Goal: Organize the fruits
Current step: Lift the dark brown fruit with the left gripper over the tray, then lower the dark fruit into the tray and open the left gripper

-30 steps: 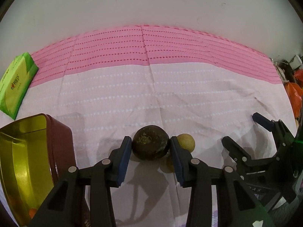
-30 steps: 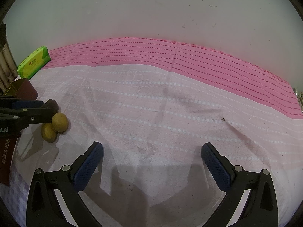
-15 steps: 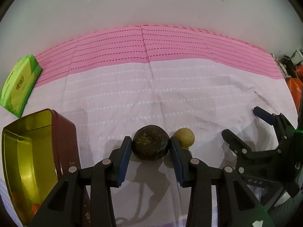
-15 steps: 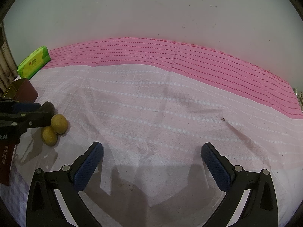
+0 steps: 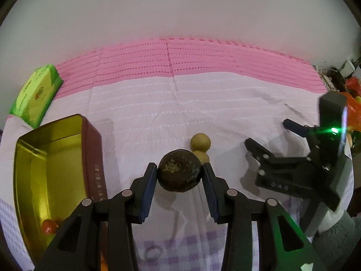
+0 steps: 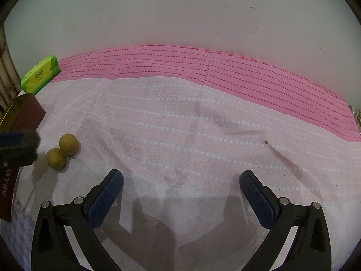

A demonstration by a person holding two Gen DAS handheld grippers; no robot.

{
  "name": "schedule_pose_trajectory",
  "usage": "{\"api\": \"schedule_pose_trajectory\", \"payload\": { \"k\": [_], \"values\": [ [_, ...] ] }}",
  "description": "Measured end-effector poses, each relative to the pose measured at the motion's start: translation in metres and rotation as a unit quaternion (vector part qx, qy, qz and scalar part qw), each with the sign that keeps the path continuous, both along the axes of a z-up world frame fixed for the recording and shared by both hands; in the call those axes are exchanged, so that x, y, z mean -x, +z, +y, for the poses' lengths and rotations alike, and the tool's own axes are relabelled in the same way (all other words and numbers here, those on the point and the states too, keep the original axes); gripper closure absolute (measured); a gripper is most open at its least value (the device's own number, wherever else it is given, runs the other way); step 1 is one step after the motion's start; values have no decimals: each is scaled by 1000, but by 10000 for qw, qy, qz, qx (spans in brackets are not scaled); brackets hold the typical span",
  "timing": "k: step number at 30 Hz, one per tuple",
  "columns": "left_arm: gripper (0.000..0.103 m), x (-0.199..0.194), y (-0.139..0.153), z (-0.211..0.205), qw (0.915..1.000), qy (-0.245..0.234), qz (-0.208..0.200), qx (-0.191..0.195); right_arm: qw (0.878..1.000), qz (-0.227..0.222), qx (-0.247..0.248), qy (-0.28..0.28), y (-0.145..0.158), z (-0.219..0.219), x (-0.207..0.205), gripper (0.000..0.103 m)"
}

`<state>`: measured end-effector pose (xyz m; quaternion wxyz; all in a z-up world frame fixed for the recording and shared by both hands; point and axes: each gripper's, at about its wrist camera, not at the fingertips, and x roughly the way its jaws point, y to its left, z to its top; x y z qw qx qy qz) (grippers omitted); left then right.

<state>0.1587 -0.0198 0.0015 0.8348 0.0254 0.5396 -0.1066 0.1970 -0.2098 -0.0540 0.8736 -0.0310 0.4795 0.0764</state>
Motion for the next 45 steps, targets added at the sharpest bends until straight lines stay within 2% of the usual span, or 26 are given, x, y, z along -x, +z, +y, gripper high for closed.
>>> {"api": "schedule_pose_trajectory", "payload": {
  "k": [11,18,35,45],
  "values": [
    [66,41,39,31,9993,247,-277,3,10000,1,1,-1,0,0,0,0],
    [66,56,48,66,9975,614,-346,-36,10000,3,2,-3,1,0,0,0],
    [66,87,32,159,9855,1686,-159,-104,10000,6,2,-4,0,0,0,0],
    [66,98,12,166,9840,1778,102,-26,10000,6,2,-4,1,-1,0,0]
  ]
}}
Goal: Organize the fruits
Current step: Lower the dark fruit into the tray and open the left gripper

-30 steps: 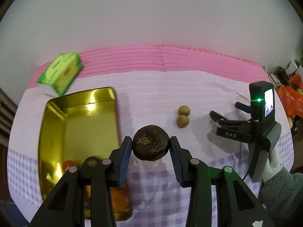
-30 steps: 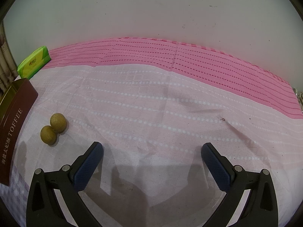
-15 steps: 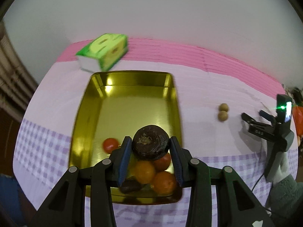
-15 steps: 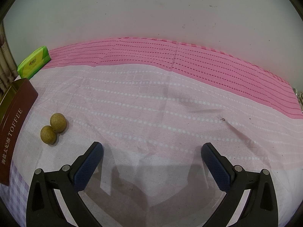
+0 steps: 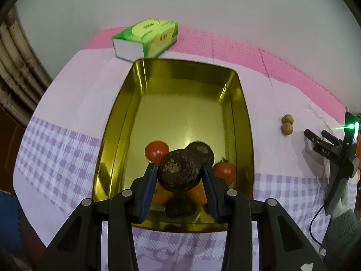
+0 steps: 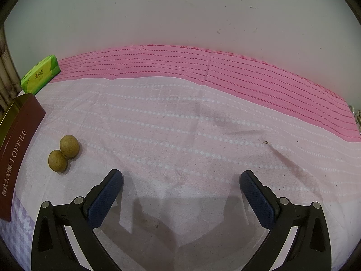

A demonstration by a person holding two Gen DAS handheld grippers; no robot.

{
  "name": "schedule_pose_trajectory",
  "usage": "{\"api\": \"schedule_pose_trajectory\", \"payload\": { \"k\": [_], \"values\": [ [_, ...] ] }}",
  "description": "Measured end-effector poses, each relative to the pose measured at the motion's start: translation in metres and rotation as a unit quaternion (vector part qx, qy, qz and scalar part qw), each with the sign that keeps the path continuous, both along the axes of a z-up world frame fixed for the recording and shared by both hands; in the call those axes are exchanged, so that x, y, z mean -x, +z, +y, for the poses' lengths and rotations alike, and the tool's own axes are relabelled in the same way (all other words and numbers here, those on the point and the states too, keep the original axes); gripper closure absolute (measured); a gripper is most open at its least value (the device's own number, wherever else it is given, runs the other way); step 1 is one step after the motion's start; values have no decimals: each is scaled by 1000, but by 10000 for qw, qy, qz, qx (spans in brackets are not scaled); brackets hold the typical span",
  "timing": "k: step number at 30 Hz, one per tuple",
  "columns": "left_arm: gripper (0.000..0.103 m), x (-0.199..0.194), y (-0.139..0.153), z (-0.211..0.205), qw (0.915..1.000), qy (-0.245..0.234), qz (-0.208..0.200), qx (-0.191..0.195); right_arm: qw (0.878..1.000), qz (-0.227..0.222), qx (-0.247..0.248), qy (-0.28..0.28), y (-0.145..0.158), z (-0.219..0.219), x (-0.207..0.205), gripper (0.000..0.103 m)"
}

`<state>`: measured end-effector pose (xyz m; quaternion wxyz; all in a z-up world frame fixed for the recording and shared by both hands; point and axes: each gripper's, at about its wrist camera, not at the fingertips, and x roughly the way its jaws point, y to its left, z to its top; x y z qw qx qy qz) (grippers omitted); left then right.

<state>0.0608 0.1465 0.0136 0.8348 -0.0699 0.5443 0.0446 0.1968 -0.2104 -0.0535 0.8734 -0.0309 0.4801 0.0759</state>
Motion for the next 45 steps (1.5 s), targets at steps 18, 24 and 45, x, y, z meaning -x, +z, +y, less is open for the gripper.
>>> {"api": "schedule_pose_trajectory", "payload": {
  "k": [18,24,45],
  "values": [
    [68,12,-11,1,9999,79,30,148,10000,0,1,0,0,0,0,0],
    [68,14,-11,2,9997,101,15,208,10000,1,2,-1,-1,0,0,0],
    [63,17,1,2,9996,40,-160,213,10000,51,-9,52,0,0,0,0]
  ]
}}
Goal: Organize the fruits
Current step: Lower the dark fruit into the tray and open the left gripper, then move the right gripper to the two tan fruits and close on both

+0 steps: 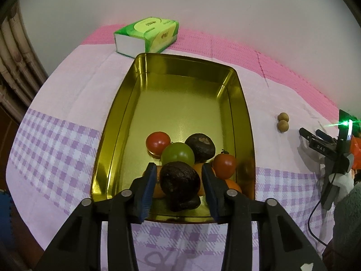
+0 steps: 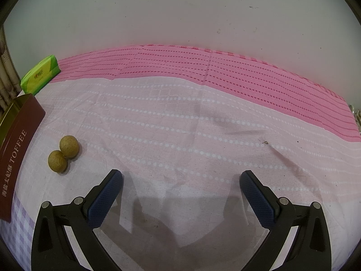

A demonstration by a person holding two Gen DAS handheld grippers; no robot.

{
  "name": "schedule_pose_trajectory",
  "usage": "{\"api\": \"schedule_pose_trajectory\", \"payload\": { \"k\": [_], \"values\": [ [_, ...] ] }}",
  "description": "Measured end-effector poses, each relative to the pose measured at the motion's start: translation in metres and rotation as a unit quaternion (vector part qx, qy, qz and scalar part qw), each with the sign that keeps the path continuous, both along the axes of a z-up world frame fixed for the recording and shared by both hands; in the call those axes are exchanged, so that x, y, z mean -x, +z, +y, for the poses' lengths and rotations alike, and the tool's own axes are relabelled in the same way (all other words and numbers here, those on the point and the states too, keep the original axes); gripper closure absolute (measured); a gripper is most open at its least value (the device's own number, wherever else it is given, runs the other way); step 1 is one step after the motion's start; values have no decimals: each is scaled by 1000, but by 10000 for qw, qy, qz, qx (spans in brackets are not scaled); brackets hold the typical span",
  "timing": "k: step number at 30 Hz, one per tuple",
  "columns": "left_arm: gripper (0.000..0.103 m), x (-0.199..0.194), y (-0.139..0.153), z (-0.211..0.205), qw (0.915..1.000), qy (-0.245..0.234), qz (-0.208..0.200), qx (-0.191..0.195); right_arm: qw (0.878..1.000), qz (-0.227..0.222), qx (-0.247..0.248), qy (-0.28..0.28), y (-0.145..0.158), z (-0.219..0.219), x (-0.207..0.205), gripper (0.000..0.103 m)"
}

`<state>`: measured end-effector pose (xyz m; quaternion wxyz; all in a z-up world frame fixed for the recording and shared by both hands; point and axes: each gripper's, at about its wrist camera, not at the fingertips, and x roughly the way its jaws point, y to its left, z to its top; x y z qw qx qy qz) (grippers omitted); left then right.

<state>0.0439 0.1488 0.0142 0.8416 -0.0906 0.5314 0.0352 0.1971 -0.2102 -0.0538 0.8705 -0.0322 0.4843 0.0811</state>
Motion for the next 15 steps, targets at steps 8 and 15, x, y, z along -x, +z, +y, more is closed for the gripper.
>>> {"api": "schedule_pose_trajectory", "payload": {
  "k": [8,15],
  "values": [
    [42,10,15,7,9997,97,-230,-61,9999,108,22,57,0,-2,2,0],
    [38,17,21,23,9986,321,-395,-169,9994,117,47,-333,0,-4,9,0]
  ]
}}
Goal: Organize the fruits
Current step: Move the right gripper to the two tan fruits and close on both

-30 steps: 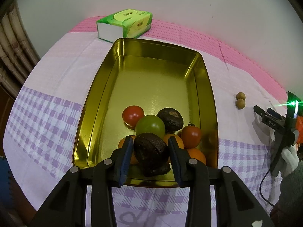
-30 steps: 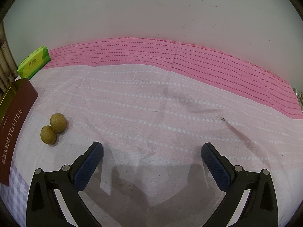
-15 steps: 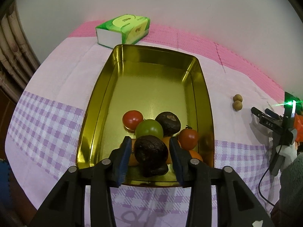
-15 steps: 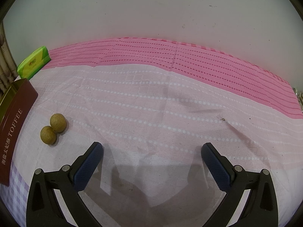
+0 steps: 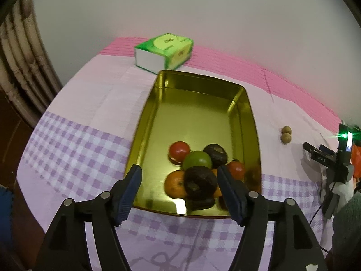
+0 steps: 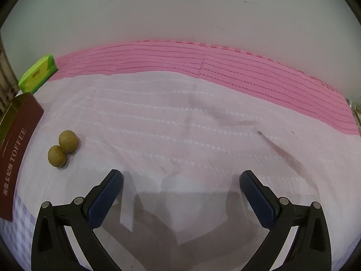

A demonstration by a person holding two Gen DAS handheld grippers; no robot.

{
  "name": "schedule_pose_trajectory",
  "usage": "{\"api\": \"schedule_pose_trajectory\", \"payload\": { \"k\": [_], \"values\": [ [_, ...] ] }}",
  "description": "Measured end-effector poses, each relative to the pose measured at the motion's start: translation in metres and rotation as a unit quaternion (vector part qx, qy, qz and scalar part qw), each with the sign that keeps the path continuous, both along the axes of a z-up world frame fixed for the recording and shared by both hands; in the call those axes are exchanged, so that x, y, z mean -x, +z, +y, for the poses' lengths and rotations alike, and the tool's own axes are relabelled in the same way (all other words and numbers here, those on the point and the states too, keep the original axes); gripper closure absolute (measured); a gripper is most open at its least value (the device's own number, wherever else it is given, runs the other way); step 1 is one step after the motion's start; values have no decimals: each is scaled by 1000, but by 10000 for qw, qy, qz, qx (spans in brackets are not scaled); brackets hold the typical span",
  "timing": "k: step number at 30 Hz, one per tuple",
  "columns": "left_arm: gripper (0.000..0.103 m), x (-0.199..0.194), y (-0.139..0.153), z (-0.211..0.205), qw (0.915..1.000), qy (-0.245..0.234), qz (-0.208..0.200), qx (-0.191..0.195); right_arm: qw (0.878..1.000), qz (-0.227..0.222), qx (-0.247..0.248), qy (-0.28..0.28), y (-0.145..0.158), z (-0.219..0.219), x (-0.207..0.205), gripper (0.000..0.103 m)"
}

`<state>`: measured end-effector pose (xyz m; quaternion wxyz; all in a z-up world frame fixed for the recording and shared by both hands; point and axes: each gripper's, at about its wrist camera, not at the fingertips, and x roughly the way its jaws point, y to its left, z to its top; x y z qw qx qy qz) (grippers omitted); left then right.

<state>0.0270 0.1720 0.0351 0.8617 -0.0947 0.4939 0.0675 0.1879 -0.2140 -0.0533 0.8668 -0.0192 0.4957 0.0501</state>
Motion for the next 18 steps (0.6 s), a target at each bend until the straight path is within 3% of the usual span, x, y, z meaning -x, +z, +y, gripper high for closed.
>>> {"api": "schedule_pose_trajectory", "payload": {
  "k": [11,15,18],
  "values": [
    [33,14,-2,23,9995,290,-77,68,9990,244,81,-375,3,5,2,0],
    [26,17,-4,28,9993,370,-90,55,9994,186,265,-146,8,26,5,0],
    [21,18,-4,31,9990,421,-95,70,9997,183,129,114,14,49,9,1]
  ]
}}
